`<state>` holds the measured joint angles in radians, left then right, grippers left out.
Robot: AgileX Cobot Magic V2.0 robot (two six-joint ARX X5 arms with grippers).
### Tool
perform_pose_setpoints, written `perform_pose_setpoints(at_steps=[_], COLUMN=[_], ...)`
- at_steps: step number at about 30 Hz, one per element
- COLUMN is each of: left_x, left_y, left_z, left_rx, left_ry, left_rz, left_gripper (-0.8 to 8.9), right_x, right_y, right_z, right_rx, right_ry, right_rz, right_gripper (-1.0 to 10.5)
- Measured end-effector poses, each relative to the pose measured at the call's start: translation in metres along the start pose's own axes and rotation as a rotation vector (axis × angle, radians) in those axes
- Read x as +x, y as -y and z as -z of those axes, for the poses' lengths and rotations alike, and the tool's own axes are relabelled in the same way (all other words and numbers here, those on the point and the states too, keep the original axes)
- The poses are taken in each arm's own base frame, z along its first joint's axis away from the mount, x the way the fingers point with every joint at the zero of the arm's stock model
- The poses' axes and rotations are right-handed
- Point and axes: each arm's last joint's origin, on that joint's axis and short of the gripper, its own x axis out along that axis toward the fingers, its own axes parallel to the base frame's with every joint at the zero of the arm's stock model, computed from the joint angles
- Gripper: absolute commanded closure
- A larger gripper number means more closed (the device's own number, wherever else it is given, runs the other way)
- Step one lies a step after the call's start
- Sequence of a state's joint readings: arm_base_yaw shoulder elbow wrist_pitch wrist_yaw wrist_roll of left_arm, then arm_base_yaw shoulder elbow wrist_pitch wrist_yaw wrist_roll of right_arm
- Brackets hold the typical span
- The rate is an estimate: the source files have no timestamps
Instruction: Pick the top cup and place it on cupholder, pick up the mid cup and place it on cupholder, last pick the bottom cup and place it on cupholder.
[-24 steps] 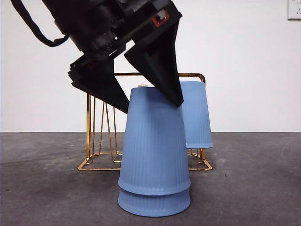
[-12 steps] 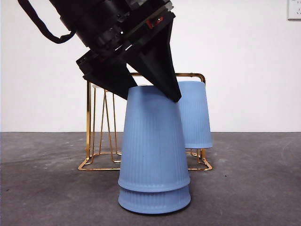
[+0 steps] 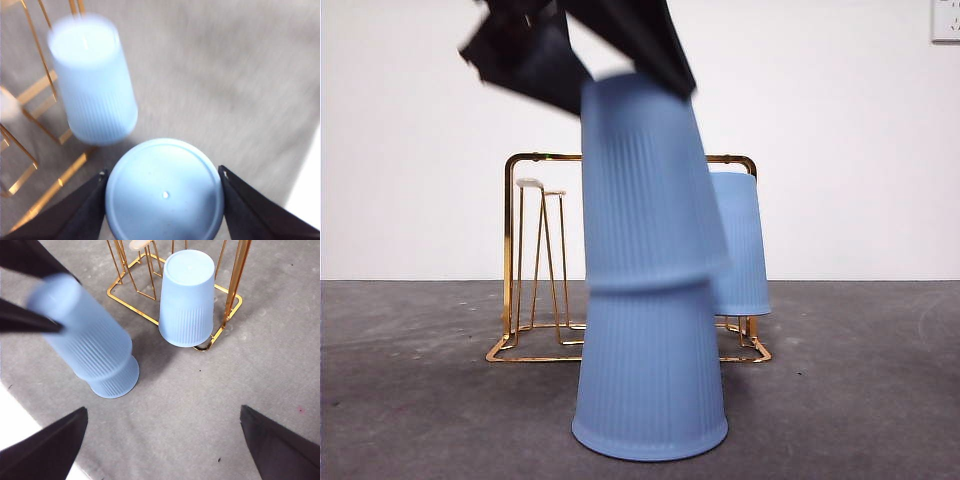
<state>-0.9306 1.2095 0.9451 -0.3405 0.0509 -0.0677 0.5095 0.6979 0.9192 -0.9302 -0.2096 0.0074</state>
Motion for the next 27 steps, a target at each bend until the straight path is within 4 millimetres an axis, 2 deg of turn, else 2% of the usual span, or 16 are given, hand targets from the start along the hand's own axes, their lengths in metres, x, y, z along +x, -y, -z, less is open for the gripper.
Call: perform_pose_setpoints(at_steps=[7,13,19,24,27], left_x=[-0.066,-0.095,-0.095,-0.08,-0.067], left_y=[0.001,-0.01,-0.03,-0.049,-0.058], left_z=[-0.013,-0.014,-0.014,-0.013,-0.013], left_rx=[-0.021,-0.07,-0.121,-0.153,-0.164], left_ry=[0.231,0.339,0.336,0.278,0.244], left_rz=[-0.076,-0.293,-0.437,-0.502,-0.485], left_gripper=[5.74,5.73,5.69,5.69,5.69], right_x=[0.0,0.0,0.0,0.0,0.0], right_y=[0.0,0.0,0.0,0.0,0.0], right_z=[0.0,0.0,0.0,0.0,0.0], right_rx=[0.0,0.0,0.0,0.0,0.0], right_ry=[0.0,0.0,0.0,0.0,0.001], right_rz=[0.0,0.0,0.0,0.0,0.0], right_gripper=[4.6,4.6,4.6,4.6,4.6])
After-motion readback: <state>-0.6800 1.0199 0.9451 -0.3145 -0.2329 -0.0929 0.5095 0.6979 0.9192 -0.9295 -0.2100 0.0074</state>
